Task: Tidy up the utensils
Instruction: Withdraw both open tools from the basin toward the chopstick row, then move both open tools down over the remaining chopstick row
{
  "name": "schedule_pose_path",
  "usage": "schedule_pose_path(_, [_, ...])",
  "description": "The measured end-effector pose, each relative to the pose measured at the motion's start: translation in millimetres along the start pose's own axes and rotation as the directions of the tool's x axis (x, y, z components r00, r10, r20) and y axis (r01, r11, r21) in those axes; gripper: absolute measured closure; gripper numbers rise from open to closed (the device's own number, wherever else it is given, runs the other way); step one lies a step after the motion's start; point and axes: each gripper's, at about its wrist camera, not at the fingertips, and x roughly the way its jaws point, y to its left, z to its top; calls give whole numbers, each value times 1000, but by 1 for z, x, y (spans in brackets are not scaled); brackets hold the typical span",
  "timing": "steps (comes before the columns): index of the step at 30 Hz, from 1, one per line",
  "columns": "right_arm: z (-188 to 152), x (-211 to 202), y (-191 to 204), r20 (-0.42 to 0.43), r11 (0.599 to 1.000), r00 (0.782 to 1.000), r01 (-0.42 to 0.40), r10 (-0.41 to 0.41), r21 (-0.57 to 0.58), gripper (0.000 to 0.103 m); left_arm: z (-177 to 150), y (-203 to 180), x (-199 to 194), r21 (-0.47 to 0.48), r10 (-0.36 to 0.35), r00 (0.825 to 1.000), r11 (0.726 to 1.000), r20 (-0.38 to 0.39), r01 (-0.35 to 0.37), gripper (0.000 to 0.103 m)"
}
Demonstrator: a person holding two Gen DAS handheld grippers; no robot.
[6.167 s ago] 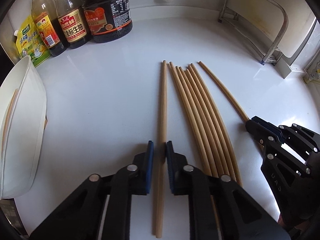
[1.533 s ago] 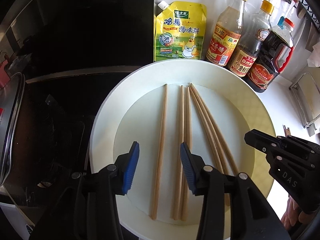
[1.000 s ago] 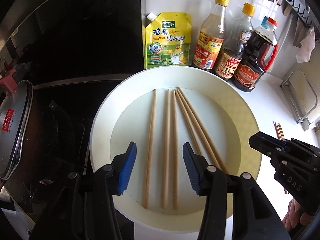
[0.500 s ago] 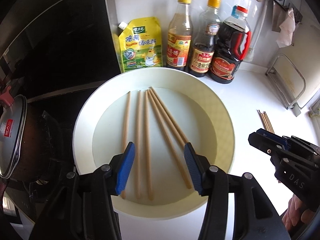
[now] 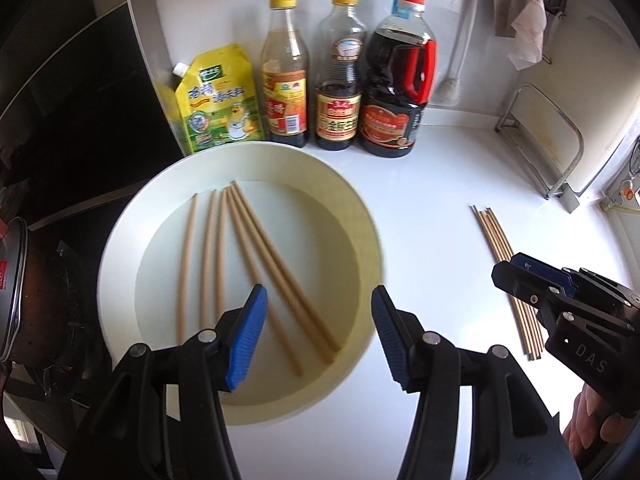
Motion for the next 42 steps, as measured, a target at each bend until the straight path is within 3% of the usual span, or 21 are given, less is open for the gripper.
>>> schedule_pose_path(22, [-17,-30,-106,-15,997,999,46,-45,68,71,-3,-108,17,54,-37,999,998,-34,39,48])
schedule_pose_path(30, [-28,-26,-132,-38,994,996,78,-75,80,70,-7,-126,32,60,-38,997,997,-70,43,47])
schedule_pose_path(33, [-32,-22,-141,-48,992,996,83,-79,90,64,-9,-132,38,67,-40,996,997,-84,46,47])
schedule_pose_path(42, [-42,-8,-163,-72,989,995,79,-71,124,59,-14,-145,57,77,-43,993,996,-112,51,45])
